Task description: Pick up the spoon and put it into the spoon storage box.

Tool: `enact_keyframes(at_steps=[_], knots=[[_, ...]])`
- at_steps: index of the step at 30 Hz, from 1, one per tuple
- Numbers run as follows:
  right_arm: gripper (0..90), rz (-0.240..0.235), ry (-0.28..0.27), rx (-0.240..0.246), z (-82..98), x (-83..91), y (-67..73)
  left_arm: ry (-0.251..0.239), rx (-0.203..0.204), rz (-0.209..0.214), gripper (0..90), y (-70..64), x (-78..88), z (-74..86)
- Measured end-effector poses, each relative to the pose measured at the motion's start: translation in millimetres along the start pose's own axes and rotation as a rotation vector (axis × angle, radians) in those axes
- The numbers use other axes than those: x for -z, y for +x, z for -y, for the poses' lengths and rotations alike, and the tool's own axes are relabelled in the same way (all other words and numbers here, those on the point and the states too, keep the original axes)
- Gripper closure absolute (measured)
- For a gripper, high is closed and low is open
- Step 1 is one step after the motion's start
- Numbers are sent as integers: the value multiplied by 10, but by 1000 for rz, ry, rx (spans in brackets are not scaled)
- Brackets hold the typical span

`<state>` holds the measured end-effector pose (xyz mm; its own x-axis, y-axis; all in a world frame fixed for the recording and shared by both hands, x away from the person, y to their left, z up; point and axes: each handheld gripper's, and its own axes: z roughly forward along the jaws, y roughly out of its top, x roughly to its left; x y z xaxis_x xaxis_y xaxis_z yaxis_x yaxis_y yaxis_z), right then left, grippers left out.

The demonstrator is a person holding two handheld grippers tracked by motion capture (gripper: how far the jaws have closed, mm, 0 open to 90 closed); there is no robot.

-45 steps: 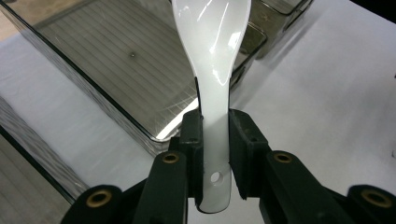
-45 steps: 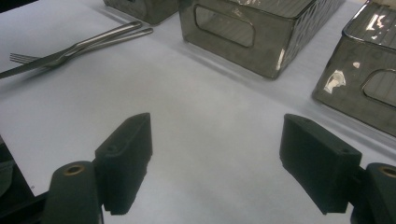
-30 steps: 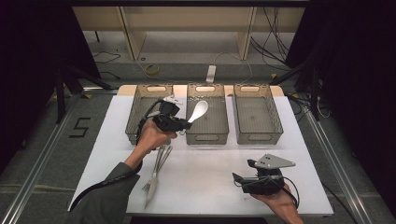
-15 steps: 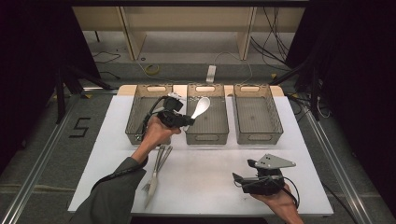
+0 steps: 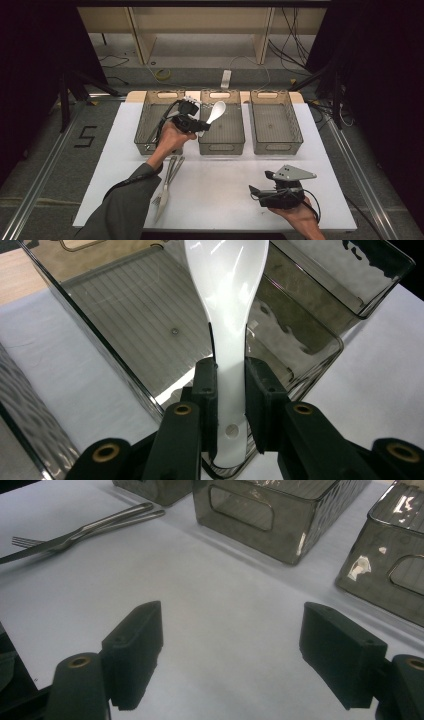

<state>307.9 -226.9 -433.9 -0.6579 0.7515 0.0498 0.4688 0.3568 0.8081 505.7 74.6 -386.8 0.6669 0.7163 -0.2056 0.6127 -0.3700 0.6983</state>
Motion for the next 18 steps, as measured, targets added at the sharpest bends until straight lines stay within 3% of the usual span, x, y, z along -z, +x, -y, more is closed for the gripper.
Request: enact_keyframes(at_steps=[18], knots=[[263,-3,4,0,0,-7,6,20,7,-4,756,-9,-124,-43]])
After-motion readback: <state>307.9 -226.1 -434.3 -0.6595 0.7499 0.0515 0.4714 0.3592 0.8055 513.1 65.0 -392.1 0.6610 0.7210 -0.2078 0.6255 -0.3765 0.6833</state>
